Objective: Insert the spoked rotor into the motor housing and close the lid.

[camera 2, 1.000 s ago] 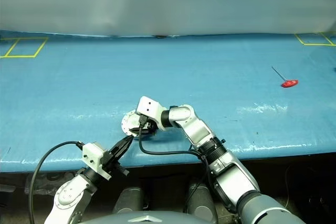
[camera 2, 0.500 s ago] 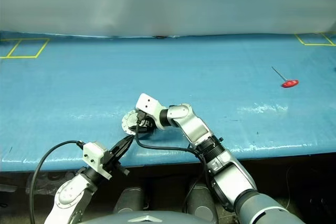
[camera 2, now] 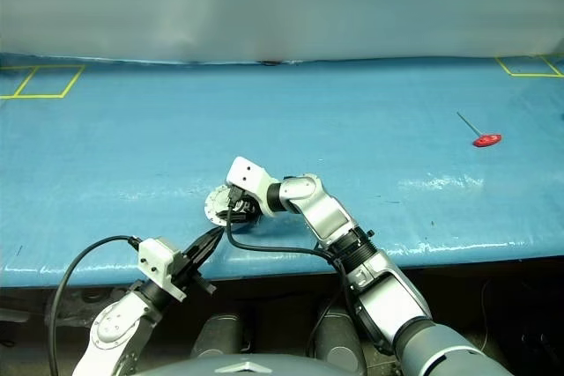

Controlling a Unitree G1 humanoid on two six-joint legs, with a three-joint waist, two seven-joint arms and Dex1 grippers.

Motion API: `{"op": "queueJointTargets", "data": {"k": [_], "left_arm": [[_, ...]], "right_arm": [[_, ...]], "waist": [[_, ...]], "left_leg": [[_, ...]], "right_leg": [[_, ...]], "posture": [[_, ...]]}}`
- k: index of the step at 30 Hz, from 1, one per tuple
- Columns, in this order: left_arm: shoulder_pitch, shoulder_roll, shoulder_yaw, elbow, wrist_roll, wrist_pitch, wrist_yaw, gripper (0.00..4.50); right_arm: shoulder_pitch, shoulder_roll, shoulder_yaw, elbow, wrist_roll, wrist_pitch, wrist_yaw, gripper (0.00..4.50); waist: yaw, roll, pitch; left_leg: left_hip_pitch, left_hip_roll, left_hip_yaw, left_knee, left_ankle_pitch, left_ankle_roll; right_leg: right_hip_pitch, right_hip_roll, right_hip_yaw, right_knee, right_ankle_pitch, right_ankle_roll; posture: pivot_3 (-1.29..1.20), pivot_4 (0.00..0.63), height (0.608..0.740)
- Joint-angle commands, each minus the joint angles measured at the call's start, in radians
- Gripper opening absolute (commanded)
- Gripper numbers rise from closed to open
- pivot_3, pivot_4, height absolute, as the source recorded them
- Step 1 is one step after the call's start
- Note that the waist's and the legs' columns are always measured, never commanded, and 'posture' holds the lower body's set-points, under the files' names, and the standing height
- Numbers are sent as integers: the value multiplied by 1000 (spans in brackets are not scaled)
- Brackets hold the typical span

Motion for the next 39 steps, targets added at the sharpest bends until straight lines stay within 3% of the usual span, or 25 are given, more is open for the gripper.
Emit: {"op": "queueJointTargets", "data": {"k": [1,5,10,14,19,27,39], "left_arm": [[-30,10,107,-71,-104,76,39,0],[-105,43,209,-125,-230,215,82,0],[-246,123,285,-174,-386,533,201,0],[-352,219,288,-136,-554,797,183,0],[-471,280,268,-27,-636,997,158,0],[-561,353,200,68,-588,1094,84,0],[-654,344,126,166,-502,1118,25,0]], "right_arm": [[15,-19,10,48,-39,43,-25,3141],[14,-18,8,46,-37,44,-27,3141],[14,-17,4,46,-36,42,-32,3141],[13,-15,3,50,-36,39,-34,3141],[12,-11,4,50,-36,34,-37,3141],[17,-9,-1,44,-34,29,-42,3141],[28,-6,1,32,-31,29,-43,3141]], "waist": [[0,0,0],[1,0,0],[1,0,0],[-1,0,0],[-1,0,1],[-3,-1,1],[-1,-1,1]], "left_leg": [[0,0,0,0,0,0],[0,0,-1,0,0,0],[2,-1,-2,0,0,1],[4,-1,-4,0,0,1],[8,-1,-5,0,0,1],[8,-1,-5,-2,0,0],[10,-1,-5,-3,0,0]], "right_leg": [[0,0,0,0,0,0],[0,0,-1,0,0,0],[3,1,-1,0,0,0],[6,2,-1,-1,0,0],[9,3,-1,-2,0,0],[9,3,-1,-2,-1,-1],[10,3,-1,-2,-1,-2]], "posture": [[0,150,740],[0,150,740],[0,150,740],[0,150,740],[0,150,740],[0,150,740],[0,150,740]]}}
